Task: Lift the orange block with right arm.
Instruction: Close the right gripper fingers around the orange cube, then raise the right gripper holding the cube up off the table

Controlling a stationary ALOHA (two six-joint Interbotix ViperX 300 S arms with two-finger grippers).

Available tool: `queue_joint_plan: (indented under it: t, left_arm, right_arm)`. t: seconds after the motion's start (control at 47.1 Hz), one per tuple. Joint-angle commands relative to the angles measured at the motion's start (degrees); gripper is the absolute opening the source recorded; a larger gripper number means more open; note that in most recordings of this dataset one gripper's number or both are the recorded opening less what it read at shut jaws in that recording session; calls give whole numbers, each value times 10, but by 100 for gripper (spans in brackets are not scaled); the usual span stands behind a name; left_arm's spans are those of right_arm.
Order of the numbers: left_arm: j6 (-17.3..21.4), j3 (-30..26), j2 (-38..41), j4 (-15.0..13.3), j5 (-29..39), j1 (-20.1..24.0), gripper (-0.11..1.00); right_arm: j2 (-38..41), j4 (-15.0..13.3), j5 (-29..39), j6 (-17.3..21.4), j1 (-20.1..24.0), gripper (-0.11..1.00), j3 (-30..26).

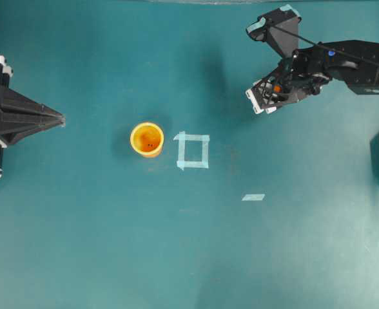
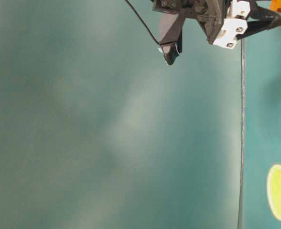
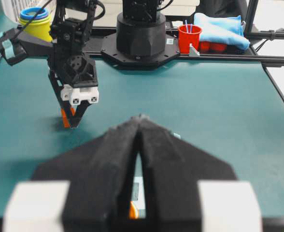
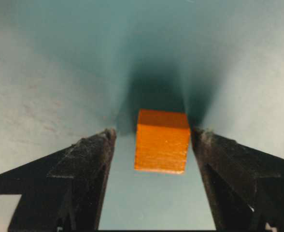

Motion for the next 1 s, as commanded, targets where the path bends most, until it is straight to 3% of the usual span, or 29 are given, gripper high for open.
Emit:
queue_joint_plan:
  t: [0.0, 0.127, 0.255, 0.51, 0.807, 0.977]
  left_arm:
    - [0, -17, 4, 2, -3, 0, 0]
    - [0, -16, 4, 2, -3, 0, 0]
    - [0, -16, 4, 1, -3, -1, 0]
    - [0, -16, 4, 2, -3, 0, 0]
    - [0, -16, 5, 1, 9, -1, 0]
    - [0, -16, 4, 1, 11, -1, 0]
  right_arm:
    - [-4, 1, -6, 2, -2, 64, -6]
    - [-3, 1, -4, 2, -2, 59, -7]
    - [-8, 8, -3, 1, 2, 38, -12]
    - [-55, 9, 19, 1, 4, 38, -41]
    - [-97, 9, 171, 1, 4, 38, -116]
    - [-105, 9, 222, 1, 4, 38, -159]
